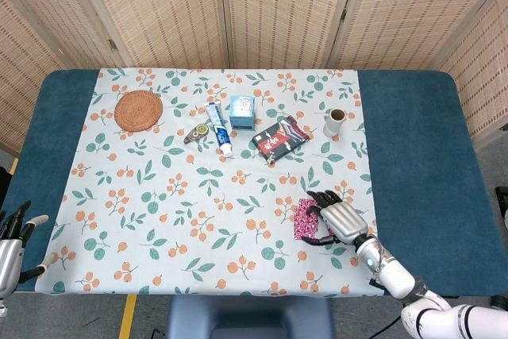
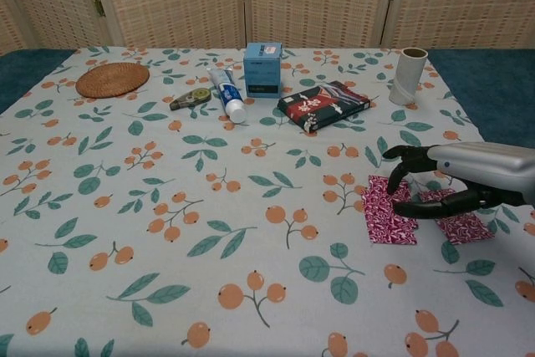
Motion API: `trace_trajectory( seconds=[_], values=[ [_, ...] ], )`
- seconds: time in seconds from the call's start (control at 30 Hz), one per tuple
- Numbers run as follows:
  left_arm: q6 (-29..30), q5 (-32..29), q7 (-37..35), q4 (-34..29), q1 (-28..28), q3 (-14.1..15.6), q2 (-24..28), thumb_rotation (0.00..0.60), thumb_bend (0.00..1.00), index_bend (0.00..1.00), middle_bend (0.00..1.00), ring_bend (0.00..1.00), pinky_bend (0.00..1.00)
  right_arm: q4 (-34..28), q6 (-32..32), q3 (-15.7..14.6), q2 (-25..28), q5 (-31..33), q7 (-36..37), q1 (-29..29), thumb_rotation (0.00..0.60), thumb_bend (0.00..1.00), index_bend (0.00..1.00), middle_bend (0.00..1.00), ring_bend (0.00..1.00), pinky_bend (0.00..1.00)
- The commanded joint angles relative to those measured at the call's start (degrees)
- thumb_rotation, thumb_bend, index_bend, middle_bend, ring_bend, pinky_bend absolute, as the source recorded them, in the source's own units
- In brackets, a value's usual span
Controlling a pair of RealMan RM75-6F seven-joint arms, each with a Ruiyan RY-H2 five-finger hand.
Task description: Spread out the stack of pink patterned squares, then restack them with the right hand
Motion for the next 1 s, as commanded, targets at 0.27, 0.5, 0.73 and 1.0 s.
trace_trajectory(
  seconds=[0.27, 0.5, 0.73, 1.0],
  values=[
    [0.23, 0.24, 0.01, -0.07, 0.08, 0.04, 0.0, 0.6, 0.28, 0.27, 0.07, 0.15, 0.0, -1.82, 1.33, -3.67, 1.02, -4.35, 0.52, -1.54, 0.112, 0.26, 0.28, 0.06, 0.0, 0.0],
    [0.28, 0.22, -0.1, 0.1, 0.21, 0.13, -0.08, 0.6, 0.28, 0.27, 0.07, 0.15, 0.0, -1.09, 0.81, -3.48, 0.32, -3.71, -0.55, -1.25, 0.112, 0.26, 0.29, 0.06, 0.0, 0.0],
    [0.19, 0.01, -0.32, 0.44, 0.3, 0.13, -0.17, 0.6, 0.28, 0.27, 0.07, 0.15, 0.0, 0.47, 0.36, -2.02, -0.51, -1.21, -1.69, -0.71, 0.111, 0.26, 0.29, 0.06, 0.0, 0.0],
    [-0.02, -0.15, -0.43, 0.79, 0.26, 0.09, -0.41, 0.6, 0.28, 0.27, 0.07, 0.15, 0.0, 2.8, -0.61, -0.07, -1.54, 1.82, -2.22, 0.38, 0.111, 0.26, 0.29, 0.06, 0.0, 0.0]
  ],
)
